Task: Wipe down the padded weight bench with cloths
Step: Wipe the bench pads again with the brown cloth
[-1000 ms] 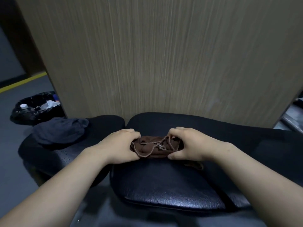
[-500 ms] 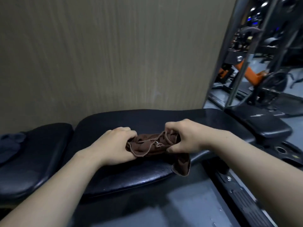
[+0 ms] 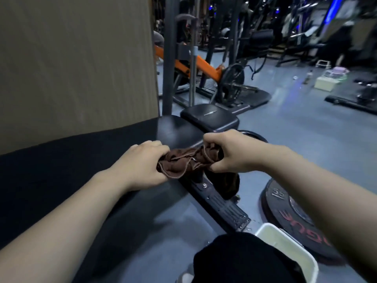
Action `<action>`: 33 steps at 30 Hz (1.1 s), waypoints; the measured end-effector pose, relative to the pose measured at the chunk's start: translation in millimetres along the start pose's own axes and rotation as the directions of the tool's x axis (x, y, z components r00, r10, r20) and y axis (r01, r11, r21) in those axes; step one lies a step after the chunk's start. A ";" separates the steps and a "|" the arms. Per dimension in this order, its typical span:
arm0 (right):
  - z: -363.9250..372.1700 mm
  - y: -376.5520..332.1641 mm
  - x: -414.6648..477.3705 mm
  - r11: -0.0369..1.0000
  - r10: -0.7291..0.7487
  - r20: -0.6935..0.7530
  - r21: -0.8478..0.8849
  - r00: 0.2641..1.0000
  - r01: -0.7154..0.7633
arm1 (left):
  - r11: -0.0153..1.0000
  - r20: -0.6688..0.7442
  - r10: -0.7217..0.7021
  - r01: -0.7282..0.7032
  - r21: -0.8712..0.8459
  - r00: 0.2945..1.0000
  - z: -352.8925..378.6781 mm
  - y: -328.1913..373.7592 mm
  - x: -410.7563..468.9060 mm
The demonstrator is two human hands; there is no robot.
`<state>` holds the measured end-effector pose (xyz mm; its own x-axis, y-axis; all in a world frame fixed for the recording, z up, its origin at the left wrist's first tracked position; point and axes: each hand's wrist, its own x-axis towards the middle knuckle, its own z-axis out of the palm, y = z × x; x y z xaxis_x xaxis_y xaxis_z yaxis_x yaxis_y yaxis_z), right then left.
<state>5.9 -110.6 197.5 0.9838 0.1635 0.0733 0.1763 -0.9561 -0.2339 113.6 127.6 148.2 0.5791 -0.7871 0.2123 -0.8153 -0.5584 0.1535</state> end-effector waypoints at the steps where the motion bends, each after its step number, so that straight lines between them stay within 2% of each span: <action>1: -1.6 11.9 -10.2 1.000 0.026 -0.015 -0.001 1.000 -0.026 | 0.999 0.005 0.040 -0.040 0.013 0.999 3.2 11.1 10.7; 8: 12.8 89.9 -99.4 0.956 0.291 -0.091 0.070 0.952 -0.286 | 0.945 0.034 0.317 -0.318 0.075 0.948 55.9 87.5 82.7; 13: 55.8 129.7 -154.3 0.887 0.454 -0.076 0.136 0.888 -0.442 | 0.895 0.156 0.429 -0.442 0.062 0.890 119.8 132.5 115.2; 20: 140.3 153.2 -202.2 0.809 0.565 -0.016 0.206 0.825 -0.550 | 0.813 0.253 0.554 -0.581 0.044 0.793 217.1 160.2 119.0; 23: 181.6 158.1 -210.3 0.785 0.599 0.003 0.193 0.800 -0.588 | 0.801 0.278 0.563 -0.597 0.049 0.778 252.7 161.6 110.2; 26: 221.3 163.5 -209.1 0.761 0.627 0.049 0.177 0.778 -0.624 | 0.819 0.321 0.514 -0.567 0.094 0.796 281.4 157.9 101.2; 30: 258.2 166.2 -198.0 0.731 0.669 0.103 0.090 0.736 -0.677 | 0.905 0.454 0.337 -0.416 0.084 0.825 314.5 153.7 92.1; 33: 272.5 169.2 -190.4 0.705 0.675 0.149 0.154 0.722 -0.692 | 0.945 0.520 0.248 -0.323 0.057 0.817 331.7 152.6 90.8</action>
<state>-142.9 -237.3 -120.2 0.8344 -0.4915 -0.2496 -0.5512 -0.7501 -0.3654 41.1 -115.9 -129.2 0.2697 -0.9182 -0.2901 -0.9574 -0.2880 0.0215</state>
